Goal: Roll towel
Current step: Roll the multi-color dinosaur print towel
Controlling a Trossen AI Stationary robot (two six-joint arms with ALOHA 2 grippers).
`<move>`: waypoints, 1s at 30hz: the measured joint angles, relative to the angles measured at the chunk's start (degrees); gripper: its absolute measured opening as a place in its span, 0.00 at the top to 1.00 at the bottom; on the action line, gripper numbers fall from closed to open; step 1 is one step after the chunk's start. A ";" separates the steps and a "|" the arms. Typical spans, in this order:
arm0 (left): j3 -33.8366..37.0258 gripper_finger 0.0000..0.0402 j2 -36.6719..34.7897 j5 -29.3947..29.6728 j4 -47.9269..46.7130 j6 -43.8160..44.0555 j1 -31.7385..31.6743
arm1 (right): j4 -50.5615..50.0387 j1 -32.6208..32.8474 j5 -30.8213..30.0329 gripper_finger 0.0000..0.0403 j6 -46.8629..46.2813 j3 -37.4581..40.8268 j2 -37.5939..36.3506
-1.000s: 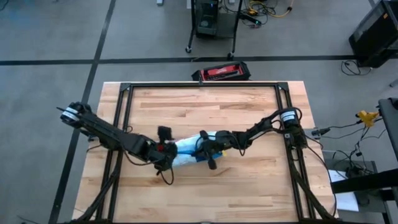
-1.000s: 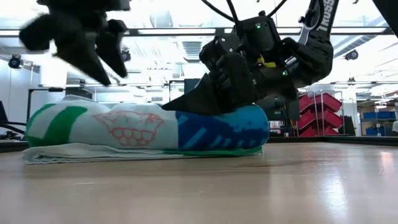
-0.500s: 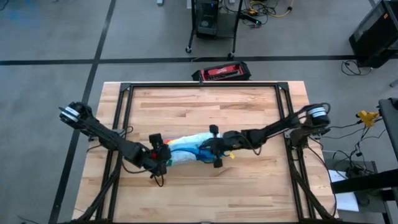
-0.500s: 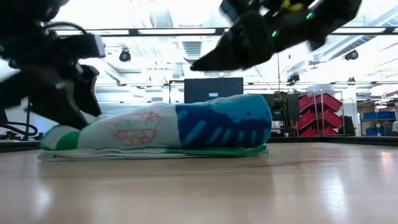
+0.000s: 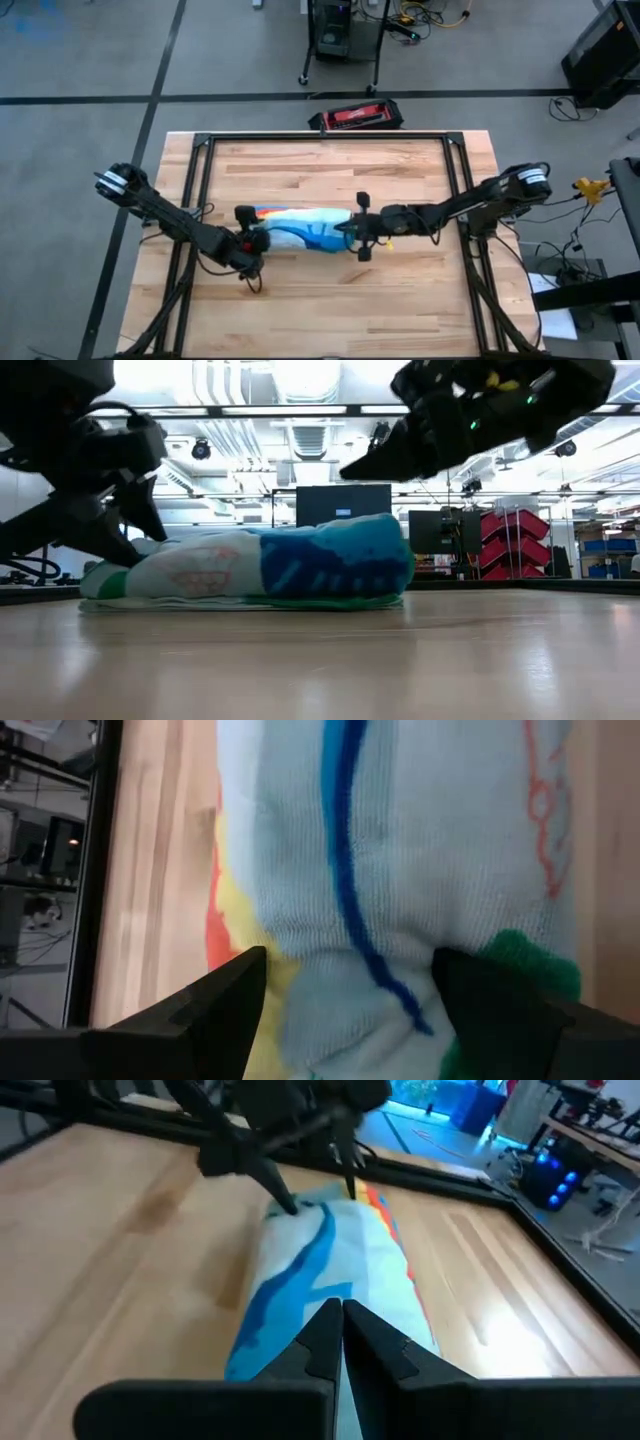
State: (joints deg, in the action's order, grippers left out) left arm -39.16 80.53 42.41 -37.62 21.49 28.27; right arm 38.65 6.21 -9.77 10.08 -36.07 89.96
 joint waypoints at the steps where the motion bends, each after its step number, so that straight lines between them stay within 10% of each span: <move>1: -0.40 0.32 0.00 0.00 0.08 -0.63 0.00 | 0.43 -0.98 0.37 1.00 0.20 -0.02 0.83; 16: 1.32 0.32 0.00 -0.04 0.61 3.05 0.02 | 25.53 -5.09 8.71 1.00 -1.29 4.95 16.87; 30: -2.69 0.32 0.00 -3.31 5.81 1.88 -3.43 | 17.42 -4.96 6.61 1.00 -3.11 21.06 -9.34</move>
State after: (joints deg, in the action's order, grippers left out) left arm -41.85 80.53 39.10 -31.81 23.37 24.84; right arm 56.08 1.26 -3.16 6.97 -15.00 80.62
